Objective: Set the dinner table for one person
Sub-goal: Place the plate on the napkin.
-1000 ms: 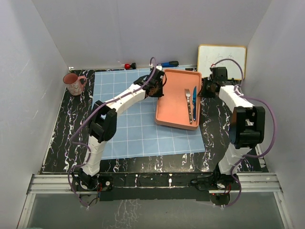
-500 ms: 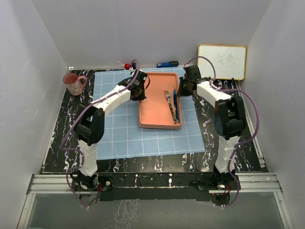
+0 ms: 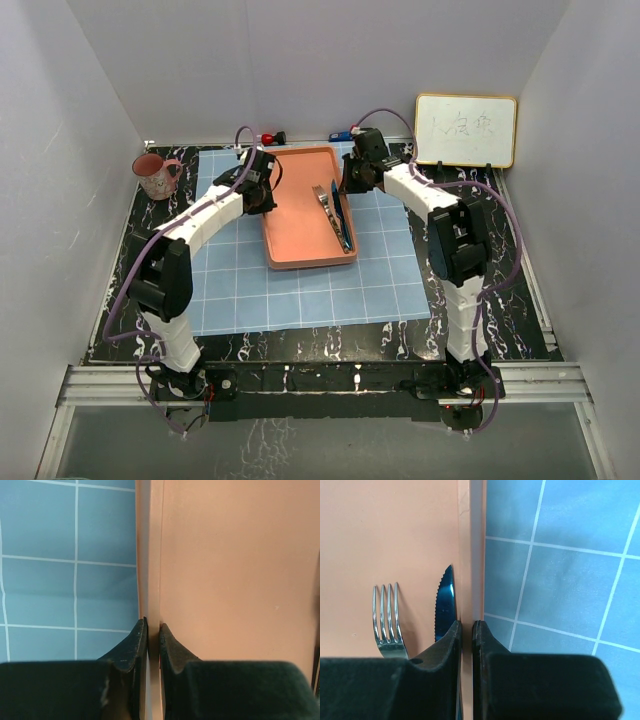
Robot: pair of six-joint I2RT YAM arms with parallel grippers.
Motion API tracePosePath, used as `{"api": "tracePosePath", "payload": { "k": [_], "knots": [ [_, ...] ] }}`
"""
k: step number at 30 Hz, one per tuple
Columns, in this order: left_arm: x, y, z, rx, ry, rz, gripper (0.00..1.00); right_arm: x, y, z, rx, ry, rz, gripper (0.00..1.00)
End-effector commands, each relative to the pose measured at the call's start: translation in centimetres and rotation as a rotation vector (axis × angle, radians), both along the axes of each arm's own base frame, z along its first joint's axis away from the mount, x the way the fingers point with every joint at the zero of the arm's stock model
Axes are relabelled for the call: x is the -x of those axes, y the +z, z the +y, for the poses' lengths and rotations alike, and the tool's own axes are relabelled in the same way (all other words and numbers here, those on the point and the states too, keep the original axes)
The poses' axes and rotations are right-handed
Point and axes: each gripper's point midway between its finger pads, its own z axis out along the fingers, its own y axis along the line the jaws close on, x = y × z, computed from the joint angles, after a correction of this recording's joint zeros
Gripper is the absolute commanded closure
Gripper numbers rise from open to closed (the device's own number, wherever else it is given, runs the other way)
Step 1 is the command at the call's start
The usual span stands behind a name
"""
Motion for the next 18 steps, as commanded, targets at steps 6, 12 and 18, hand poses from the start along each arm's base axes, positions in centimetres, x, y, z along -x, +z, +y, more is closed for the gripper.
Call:
{"api": "tracePosePath", "payload": {
  "k": [6, 12, 18],
  "knots": [
    [0.8, 1.0, 0.2, 0.070, 0.006, -0.015, 1.00, -0.9, 3.4, 2.7, -0.048, 0.031, -0.067, 1.00],
    [0.6, -1.0, 0.0, 0.084, 0.005, 0.021, 1.00, -0.5, 3.1, 2.9, -0.040, 0.034, -0.061, 1.00],
    [0.1, -3.1, -0.7, 0.100, -0.002, 0.046, 1.00, 0.1, 2.0, 2.7, -0.025, 0.029, -0.045, 1.00]
  ]
}}
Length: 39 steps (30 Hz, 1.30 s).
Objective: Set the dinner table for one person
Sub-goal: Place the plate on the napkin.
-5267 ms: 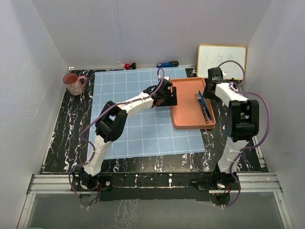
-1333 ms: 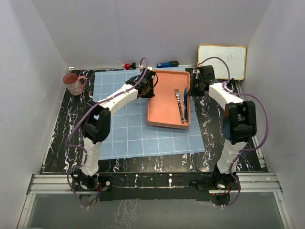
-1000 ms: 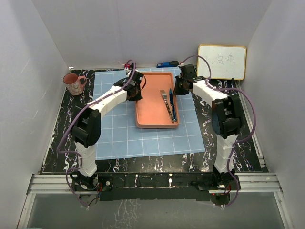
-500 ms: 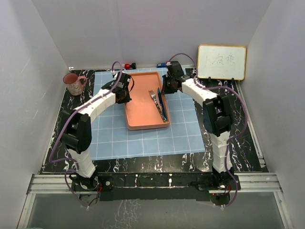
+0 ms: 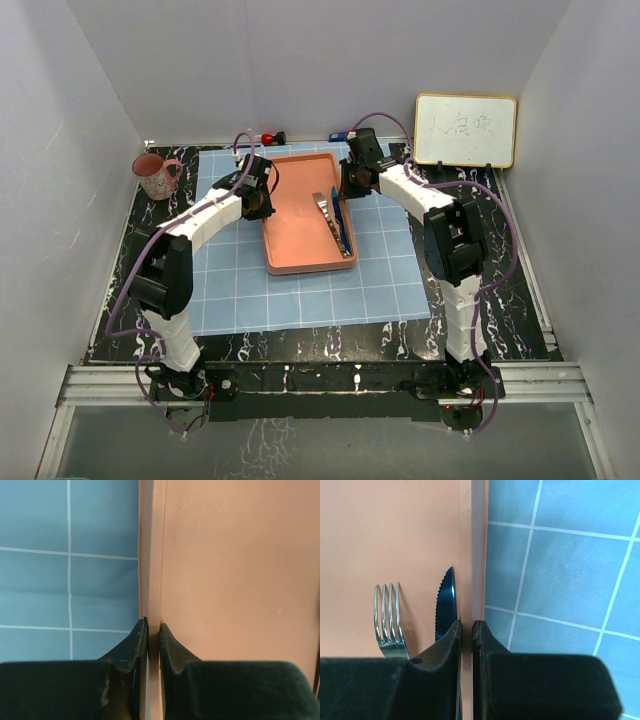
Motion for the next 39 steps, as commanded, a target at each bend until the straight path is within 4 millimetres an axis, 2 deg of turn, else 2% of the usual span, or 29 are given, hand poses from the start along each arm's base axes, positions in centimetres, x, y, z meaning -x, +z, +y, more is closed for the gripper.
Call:
{"api": "tracePosePath", "payload": {
  "k": [1, 8, 20, 24, 30, 31, 32, 33, 35, 37, 39],
  "knots": [
    [-0.6, -1.2, -1.5, 0.077, -0.008, 0.005, 1.00, -1.1, 3.3, 1.7, -0.073, 0.014, -0.093, 1.00],
    [-0.7, -3.8, -1.9, 0.078, -0.015, 0.051, 1.00, -0.7, 1.0, 1.9, -0.070, 0.017, -0.057, 1.00],
    [-1.2, -5.6, -1.9, 0.054, -0.026, 0.069, 1.00, -1.1, -1.4, 1.5, -0.024, -0.019, -0.049, 1.00],
    [-1.3, -5.6, -1.7, 0.039, -0.035, 0.062, 0.99, -1.4, -1.1, 1.0, -0.009, -0.042, -0.085, 1.00],
    [-1.6, -4.5, -1.2, 0.009, -0.041, 0.033, 0.85, -2.0, 0.3, 0.6, -0.009, -0.082, -0.141, 1.00],
    [-1.7, -4.3, -1.2, 0.007, -0.042, 0.028, 0.80, -2.0, 0.5, 0.5, -0.011, -0.086, -0.145, 0.97],
    [-1.7, -4.1, -1.1, 0.007, -0.043, 0.023, 0.74, -2.1, 0.8, 0.5, -0.016, -0.087, -0.154, 0.87],
    [-1.7, -4.0, -1.1, 0.006, -0.046, 0.019, 0.68, -2.1, 1.1, 0.5, -0.020, -0.088, -0.162, 0.82],
    [-1.7, -3.6, -1.0, 0.003, -0.045, 0.011, 0.50, -2.2, 1.5, 0.4, -0.026, -0.093, -0.182, 0.72],
    [-1.8, -3.3, -0.9, 0.001, -0.046, -0.001, 0.41, -2.2, 1.8, 0.4, -0.031, -0.098, -0.196, 0.54],
    [-1.9, -2.9, -0.9, 0.000, -0.049, -0.010, 0.36, -2.3, 2.2, 0.5, -0.040, -0.096, -0.206, 0.44]
  ]
}}
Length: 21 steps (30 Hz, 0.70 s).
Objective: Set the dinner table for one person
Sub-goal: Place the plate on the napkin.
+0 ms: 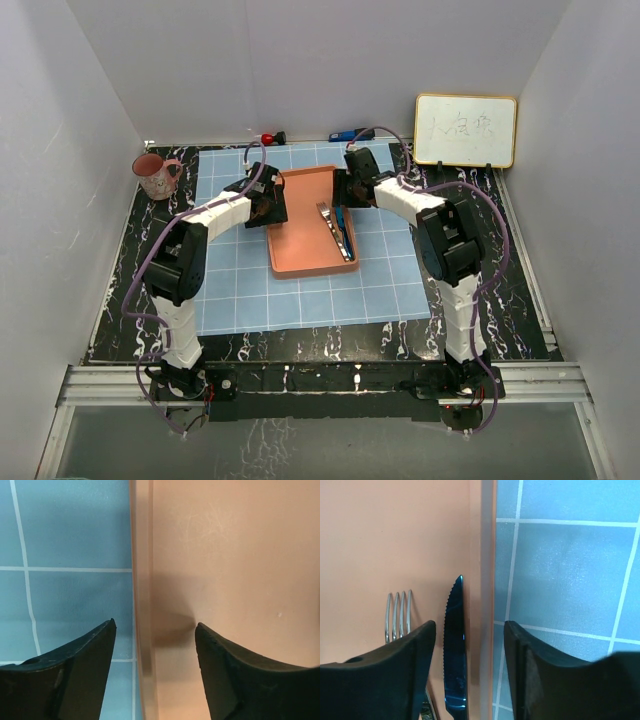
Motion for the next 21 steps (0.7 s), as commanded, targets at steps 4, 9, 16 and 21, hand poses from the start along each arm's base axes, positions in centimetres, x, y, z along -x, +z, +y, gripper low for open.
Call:
{"api": "tracePosePath", "payload": {
  "k": [4, 9, 16, 21],
  "knots": [
    [-0.9, 3.4, 0.1, -0.003, -0.008, -0.084, 0.31, -2.3, 7.8, 1.1, -0.091, -0.020, -0.208, 0.39],
    [-1.8, 5.8, -0.1, 0.001, -0.028, -0.138, 0.31, -2.4, 10.4, 0.9, -0.099, -0.041, -0.237, 0.40],
    [-5.4, 9.1, -2.3, 0.024, -0.124, -0.232, 0.32, 1.0, 12.4, 2.2, -0.127, 0.058, -0.178, 0.41],
    [-9.2, 10.3, -4.9, 0.055, -0.210, -0.277, 0.32, 5.0, 11.5, 3.1, -0.074, 0.120, -0.087, 0.41]
  ]
}}
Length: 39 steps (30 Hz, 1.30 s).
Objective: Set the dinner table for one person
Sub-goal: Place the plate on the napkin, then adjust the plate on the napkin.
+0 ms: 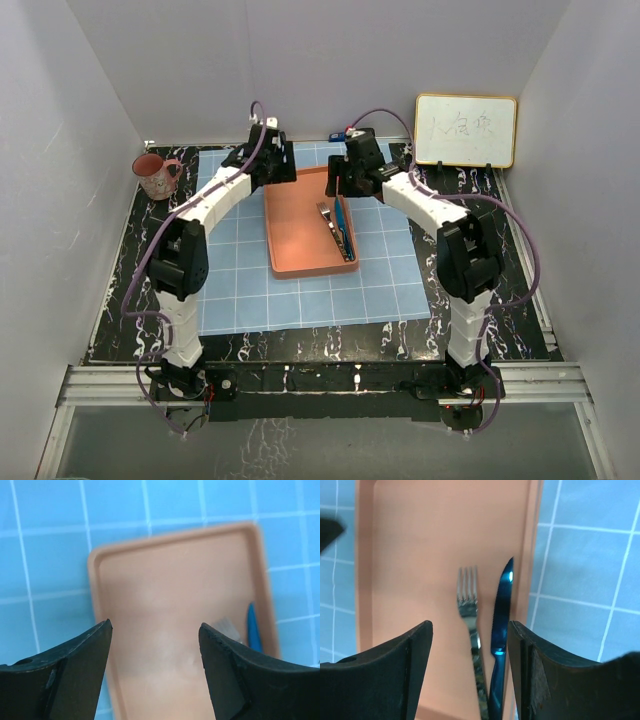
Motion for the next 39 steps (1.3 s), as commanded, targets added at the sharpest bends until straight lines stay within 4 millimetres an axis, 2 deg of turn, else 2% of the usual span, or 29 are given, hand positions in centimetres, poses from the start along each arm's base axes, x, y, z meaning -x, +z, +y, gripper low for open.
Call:
{"api": "tracePosePath", "payload": {
  "k": [1, 6, 10, 15, 17, 24, 27, 28, 31, 34, 39],
  "knots": [
    [-3.2, 1.5, -2.6, 0.017, -0.114, -0.051, 0.32, 3.7, 3.0, 1.7, 0.008, 0.082, 0.008, 0.42],
    [-6.5, 0.7, -4.8, 0.017, -0.191, -0.051, 0.32, 7.5, 2.8, 2.6, 0.004, 0.126, 0.054, 0.42],
    [-7.6, -1.5, -5.4, -0.027, -0.239, -0.030, 0.32, 10.5, 2.3, 3.5, -0.007, 0.168, 0.116, 0.42],
    [-7.9, -3.1, -5.0, -0.086, -0.270, -0.011, 0.32, 13.6, 3.1, 5.4, 0.005, 0.281, 0.107, 0.42],
    [-8.0, -3.5, -4.4, -0.113, -0.260, -0.006, 0.31, 14.5, 4.1, 5.8, 0.000, 0.307, 0.095, 0.42],
    [-8.0, -4.1, -3.5, -0.152, -0.238, 0.003, 0.30, 18.0, 1.8, 7.4, 0.097, 0.439, 0.113, 0.44],
    [-7.7, -4.1, -3.5, -0.148, -0.238, 0.007, 0.30, 18.9, 1.1, 6.7, 0.140, 0.452, 0.143, 0.44],
    [-7.7, -3.9, -3.5, -0.145, -0.235, 0.003, 0.30, 19.0, 0.3, 6.5, 0.152, 0.448, 0.168, 0.44],
    [-7.9, -3.4, -3.1, -0.153, -0.214, -0.020, 0.30, 19.7, -1.2, 6.8, 0.144, 0.447, 0.215, 0.44],
    [-8.0, -2.9, -2.9, -0.167, -0.210, -0.026, 0.30, 20.4, -1.7, 7.5, 0.145, 0.475, 0.212, 0.45],
    [-7.4, -2.1, -2.9, -0.167, -0.228, -0.017, 0.30, 19.3, -2.9, 7.1, 0.255, 0.497, 0.156, 0.42]
  ]
}}
